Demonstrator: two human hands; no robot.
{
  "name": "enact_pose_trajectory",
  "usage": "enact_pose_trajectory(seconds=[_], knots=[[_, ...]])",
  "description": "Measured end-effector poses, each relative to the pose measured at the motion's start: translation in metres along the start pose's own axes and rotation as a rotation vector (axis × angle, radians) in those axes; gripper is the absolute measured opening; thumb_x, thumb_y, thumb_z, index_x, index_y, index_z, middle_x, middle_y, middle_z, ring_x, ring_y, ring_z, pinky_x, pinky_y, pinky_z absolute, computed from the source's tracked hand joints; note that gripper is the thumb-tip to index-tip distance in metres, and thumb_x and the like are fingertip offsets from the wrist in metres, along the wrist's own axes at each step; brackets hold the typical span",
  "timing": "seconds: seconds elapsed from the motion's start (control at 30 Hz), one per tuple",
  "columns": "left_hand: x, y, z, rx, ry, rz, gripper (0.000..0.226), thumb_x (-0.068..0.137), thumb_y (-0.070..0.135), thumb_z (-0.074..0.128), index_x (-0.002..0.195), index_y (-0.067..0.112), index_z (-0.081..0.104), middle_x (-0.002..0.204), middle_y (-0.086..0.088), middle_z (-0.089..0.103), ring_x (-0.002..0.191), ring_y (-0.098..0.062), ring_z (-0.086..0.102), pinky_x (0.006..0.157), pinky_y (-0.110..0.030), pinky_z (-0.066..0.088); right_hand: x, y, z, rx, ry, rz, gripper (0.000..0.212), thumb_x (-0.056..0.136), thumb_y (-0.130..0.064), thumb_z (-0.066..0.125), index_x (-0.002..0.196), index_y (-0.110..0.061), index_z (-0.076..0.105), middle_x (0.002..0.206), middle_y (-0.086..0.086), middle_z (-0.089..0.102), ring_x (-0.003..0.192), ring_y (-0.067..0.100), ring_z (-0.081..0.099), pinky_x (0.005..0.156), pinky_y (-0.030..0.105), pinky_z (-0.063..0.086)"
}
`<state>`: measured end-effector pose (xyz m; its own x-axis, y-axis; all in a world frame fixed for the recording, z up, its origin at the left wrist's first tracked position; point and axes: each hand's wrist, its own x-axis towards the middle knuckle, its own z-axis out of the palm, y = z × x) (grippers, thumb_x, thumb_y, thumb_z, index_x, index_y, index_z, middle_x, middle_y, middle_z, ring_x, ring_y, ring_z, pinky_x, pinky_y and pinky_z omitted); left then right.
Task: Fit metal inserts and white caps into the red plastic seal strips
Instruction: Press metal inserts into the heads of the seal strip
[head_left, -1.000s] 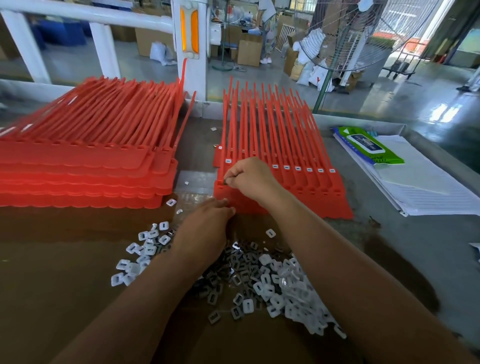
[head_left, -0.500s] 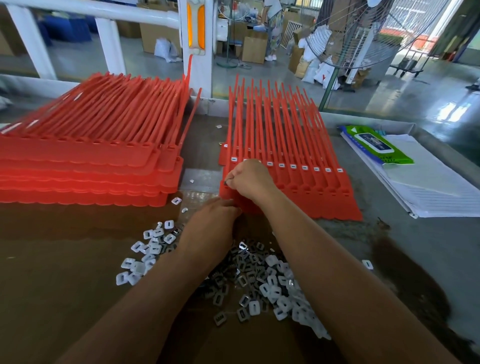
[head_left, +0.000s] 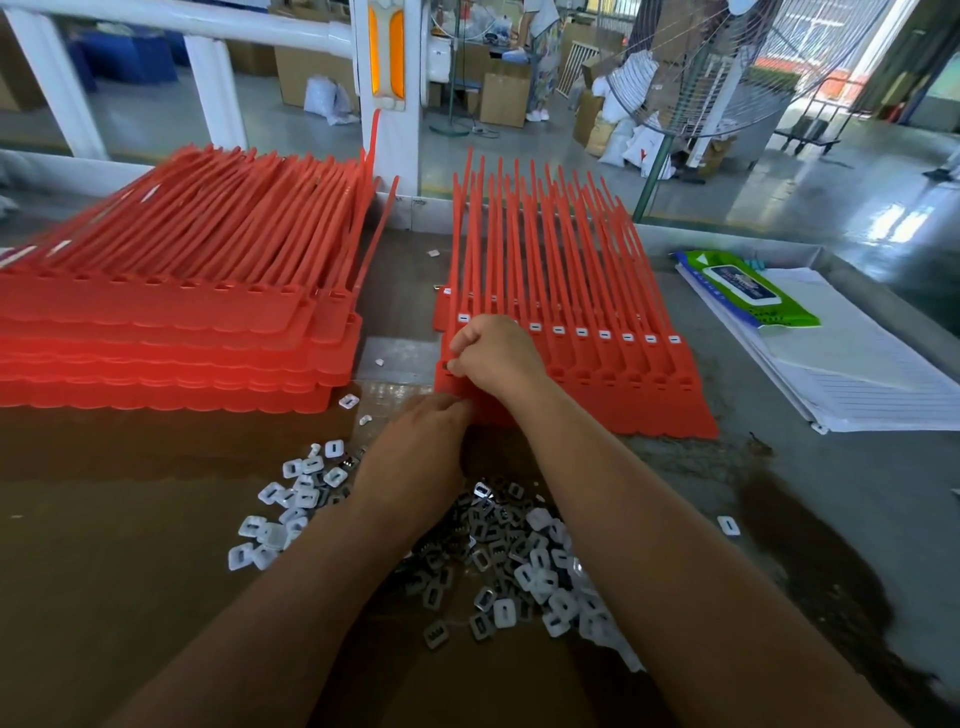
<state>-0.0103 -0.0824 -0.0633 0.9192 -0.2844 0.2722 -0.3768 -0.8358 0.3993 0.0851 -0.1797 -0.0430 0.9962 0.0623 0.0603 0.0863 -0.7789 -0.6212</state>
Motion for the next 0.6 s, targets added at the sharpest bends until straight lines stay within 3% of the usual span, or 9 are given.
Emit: enact_pose_trajectory(seconds=[0.2,0.33,0.43,0.6], knots=[[0.0,0.0,0.001,0.008,0.011,0.026,0.035,0.081,0.009,0.05,0.112,0.018,0.063,0.125,-0.004,0.053,0.114,-0.023,0.046,0.093,-0.031,0.035,-0.014,0.006,-0.018,0.201,-0.135,-0.026,0.013,0.082,-0.013,0.065,0.096,-0.015,0.066,0.106,0.002,0.064,0.098,0.014,0.056,0.086,0.026,0.042],[0.0,0.0,0.001,0.031,0.013,0.003,0.036,0.082,0.008,0.049,0.114,0.017,0.061,0.126,-0.003,0.053,0.115,-0.021,0.046,0.09,-0.028,0.036,-0.041,0.006,-0.035,0.129,-0.178,-0.142,0.008,0.083,-0.015,0.065,0.082,-0.022,0.064,0.085,-0.012,0.06,0.088,0.007,0.057,0.075,0.017,0.043],[0.0,-0.002,0.003,0.025,-0.015,0.003,0.033,0.084,0.009,0.047,0.113,0.018,0.061,0.127,-0.002,0.052,0.112,-0.019,0.047,0.088,-0.025,0.035,-0.068,0.008,-0.05,0.116,-0.265,-0.163,0.01,0.083,-0.019,0.065,0.077,-0.027,0.063,0.081,-0.014,0.064,0.081,0.002,0.06,0.068,0.015,0.043],[0.002,-0.002,0.003,0.031,-0.042,-0.036,0.042,0.085,0.008,0.047,0.126,0.02,0.052,0.142,-0.002,0.039,0.128,-0.017,0.036,0.102,-0.026,0.027,-0.099,0.017,-0.065,-0.054,-0.345,-0.207,0.007,0.081,-0.02,0.067,0.077,-0.026,0.066,0.077,-0.015,0.063,0.073,-0.001,0.059,0.072,0.017,0.049]])
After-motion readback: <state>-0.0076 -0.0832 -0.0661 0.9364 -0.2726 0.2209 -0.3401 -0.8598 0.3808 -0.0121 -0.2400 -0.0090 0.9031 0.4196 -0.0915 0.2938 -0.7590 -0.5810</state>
